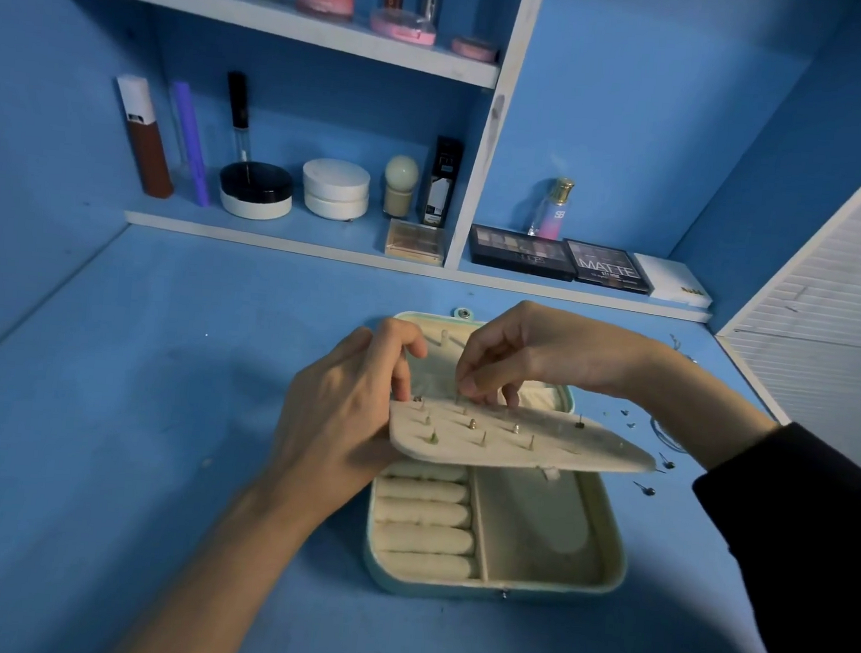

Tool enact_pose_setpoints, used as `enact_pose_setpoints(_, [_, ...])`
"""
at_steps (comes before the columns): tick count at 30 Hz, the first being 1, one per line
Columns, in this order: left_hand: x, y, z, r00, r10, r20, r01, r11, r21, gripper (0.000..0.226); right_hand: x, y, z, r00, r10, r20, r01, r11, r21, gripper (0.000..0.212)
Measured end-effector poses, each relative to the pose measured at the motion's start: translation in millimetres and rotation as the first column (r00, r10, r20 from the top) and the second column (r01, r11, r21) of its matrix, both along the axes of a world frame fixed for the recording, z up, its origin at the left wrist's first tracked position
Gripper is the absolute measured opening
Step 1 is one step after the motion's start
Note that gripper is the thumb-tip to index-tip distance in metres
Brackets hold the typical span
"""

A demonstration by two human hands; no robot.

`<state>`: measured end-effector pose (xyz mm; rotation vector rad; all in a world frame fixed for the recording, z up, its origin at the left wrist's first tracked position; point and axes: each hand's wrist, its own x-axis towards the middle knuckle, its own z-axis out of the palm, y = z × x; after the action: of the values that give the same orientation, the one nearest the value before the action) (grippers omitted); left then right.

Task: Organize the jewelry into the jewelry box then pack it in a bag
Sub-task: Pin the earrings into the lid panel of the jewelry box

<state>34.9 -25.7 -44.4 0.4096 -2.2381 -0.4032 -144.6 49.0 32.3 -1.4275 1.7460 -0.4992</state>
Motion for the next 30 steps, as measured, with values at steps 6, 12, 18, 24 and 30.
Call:
enact_pose_setpoints(6, [-2.7,-0.5,-1.5,1.000,0.005,-0.031,-0.005,1.000,-0.002,0.054,0.1,-3.0,1.7,1.000,0.025,-0.013,-0.025,0.999,0.019,0.005])
enact_pose_setpoints(12, [-2.4,-1.0,-3.5,1.000,0.016,-0.012,-0.017,1.000,-0.024,0.055,0.1,-11.0,6.3,0.995,0.088,-0.051,-0.084,0.994,0.074,0.010])
enact_pose_setpoints(18, [-1.7,-0.8,-4.3,0.999,0.008,-0.036,-0.009,1.000,-0.023,0.050,0.8,-19.0,11.3,0.980,0.168,-0.109,-0.154,0.980,0.129,0.014])
enact_pose_setpoints(24, [-1.2,-1.1,-4.9,1.000,0.008,-0.024,-0.009,0.999,-0.037,0.053,-1.3,-23.2,11.4,0.974,0.208,-0.094,-0.194,0.971,0.137,0.013])
enact_pose_setpoints(30, [-1.6,0.1,-3.2,0.999,-0.002,-0.040,0.000,0.999,-0.036,0.049,-5.9,-19.0,5.8,0.977,0.210,-0.041,-0.207,0.975,0.083,0.011])
